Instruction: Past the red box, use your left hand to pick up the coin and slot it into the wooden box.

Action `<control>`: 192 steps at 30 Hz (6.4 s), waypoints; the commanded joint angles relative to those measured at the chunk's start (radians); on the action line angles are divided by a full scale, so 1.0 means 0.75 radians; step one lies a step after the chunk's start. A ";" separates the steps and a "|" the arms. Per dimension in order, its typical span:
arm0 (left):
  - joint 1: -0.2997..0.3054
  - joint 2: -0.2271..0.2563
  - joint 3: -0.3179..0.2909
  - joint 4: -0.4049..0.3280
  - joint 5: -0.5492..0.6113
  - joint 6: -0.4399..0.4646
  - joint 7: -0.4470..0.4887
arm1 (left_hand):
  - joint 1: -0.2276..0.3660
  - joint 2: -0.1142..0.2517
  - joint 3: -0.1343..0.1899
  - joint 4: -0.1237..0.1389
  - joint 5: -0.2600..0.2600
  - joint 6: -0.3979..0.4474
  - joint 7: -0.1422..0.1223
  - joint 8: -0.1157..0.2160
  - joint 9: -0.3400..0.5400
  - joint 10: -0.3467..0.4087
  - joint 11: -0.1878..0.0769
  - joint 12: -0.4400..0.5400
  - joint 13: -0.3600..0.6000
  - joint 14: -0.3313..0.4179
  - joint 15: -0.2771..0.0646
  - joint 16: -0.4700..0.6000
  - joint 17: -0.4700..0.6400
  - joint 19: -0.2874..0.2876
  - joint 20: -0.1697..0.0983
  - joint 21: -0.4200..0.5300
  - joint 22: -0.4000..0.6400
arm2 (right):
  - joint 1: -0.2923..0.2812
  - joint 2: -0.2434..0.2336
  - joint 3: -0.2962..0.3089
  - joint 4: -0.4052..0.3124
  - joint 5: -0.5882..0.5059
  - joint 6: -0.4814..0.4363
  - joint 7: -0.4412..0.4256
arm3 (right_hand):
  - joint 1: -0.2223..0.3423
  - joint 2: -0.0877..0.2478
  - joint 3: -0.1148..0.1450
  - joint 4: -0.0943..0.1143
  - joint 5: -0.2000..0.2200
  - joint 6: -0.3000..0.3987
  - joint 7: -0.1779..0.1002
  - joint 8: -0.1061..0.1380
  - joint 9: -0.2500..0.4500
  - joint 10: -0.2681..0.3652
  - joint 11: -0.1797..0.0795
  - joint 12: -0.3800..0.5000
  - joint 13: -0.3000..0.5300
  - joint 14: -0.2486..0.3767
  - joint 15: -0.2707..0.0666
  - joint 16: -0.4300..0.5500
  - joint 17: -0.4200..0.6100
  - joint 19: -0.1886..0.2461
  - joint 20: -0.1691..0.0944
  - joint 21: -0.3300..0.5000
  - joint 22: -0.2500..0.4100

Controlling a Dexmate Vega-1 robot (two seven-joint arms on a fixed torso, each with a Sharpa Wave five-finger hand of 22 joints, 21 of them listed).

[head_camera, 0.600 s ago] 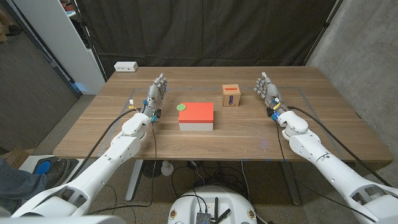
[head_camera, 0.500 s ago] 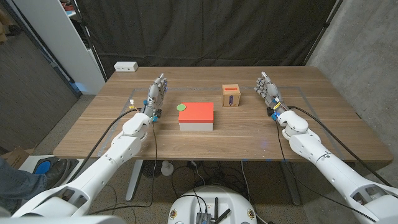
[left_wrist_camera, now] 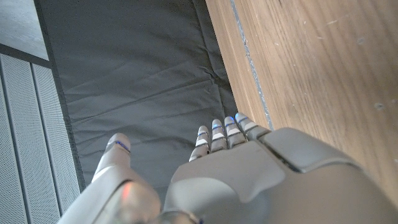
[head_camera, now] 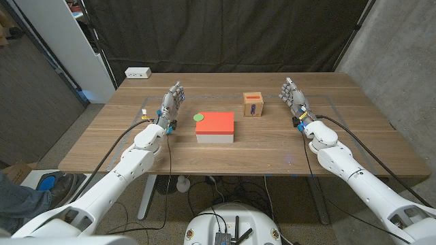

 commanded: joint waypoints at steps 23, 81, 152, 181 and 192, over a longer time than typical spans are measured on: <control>0.074 0.056 -0.052 -0.223 0.002 0.307 0.327 | 0.250 -0.019 0.091 -0.026 0.010 0.592 0.096 0.009 0.016 1.739 -0.344 0.999 0.756 1.695 -0.333 1.049 0.522 1.324 -0.324 1.010 0.701 | -0.103 0.000 0.023 -0.123 -0.057 0.017 -0.141 | 0.014 0.017 0.015 -0.017 0.006 0.049 0.005 0.016 0.003 0.049 0.017 0.014 -0.011 0.036 0.001 0.016 -0.015 0.031 -0.002 0.014 0.006; 0.088 0.237 -0.261 -0.614 -0.732 1.224 0.708 | 0.927 -0.059 0.142 -0.050 0.043 1.118 -0.035 0.127 0.131 1.774 -0.321 1.517 0.760 1.744 -0.327 1.562 0.670 1.375 -0.326 1.174 0.726 | -0.165 -0.066 0.093 -0.296 -0.041 -0.045 -0.202 | 0.031 0.040 0.027 -0.042 0.001 0.080 -0.005 0.015 0.004 0.093 0.016 0.015 -0.020 0.070 0.002 0.024 -0.039 0.055 0.005 0.014 0.006; -0.334 0.461 0.062 -0.445 -1.469 1.562 0.865 | 1.080 0.066 -0.005 -0.017 0.035 0.865 0.062 0.324 0.419 1.724 -0.297 1.578 0.492 1.737 -0.328 1.565 0.639 1.385 -0.326 1.265 0.514 | -0.288 -0.106 0.124 -0.439 -0.134 -0.134 -0.345 | 0.040 0.056 0.037 -0.057 -0.001 0.121 -0.013 0.016 0.005 0.148 0.022 0.019 -0.020 0.095 0.005 0.029 -0.057 0.074 0.017 0.013 0.007; -0.334 0.462 0.053 -0.413 -1.375 1.612 0.681 | 1.068 0.070 -0.006 -0.019 0.036 0.838 0.072 0.313 0.394 1.713 -0.310 1.571 0.510 1.736 -0.329 1.547 0.659 1.370 -0.326 1.302 0.472 | -0.278 -0.118 0.118 -0.439 -0.122 -0.175 -0.335 | 0.041 0.060 0.039 -0.060 -0.001 0.128 -0.015 0.014 0.005 0.171 0.022 0.022 -0.018 0.105 0.007 0.032 -0.061 0.081 0.019 0.013 0.007; -0.325 0.450 0.047 -0.396 -1.346 1.617 0.653 | 1.063 0.074 -0.001 -0.020 0.036 0.875 0.067 0.330 0.391 1.712 -0.306 1.564 0.514 1.732 -0.329 1.536 0.661 1.365 -0.326 1.319 0.456 | -0.271 -0.120 0.112 -0.440 -0.126 -0.191 -0.342 | 0.041 0.062 0.041 -0.060 -0.001 0.129 -0.015 0.013 0.005 0.178 0.024 0.022 -0.018 0.105 0.009 0.031 -0.063 0.082 0.019 0.012 0.007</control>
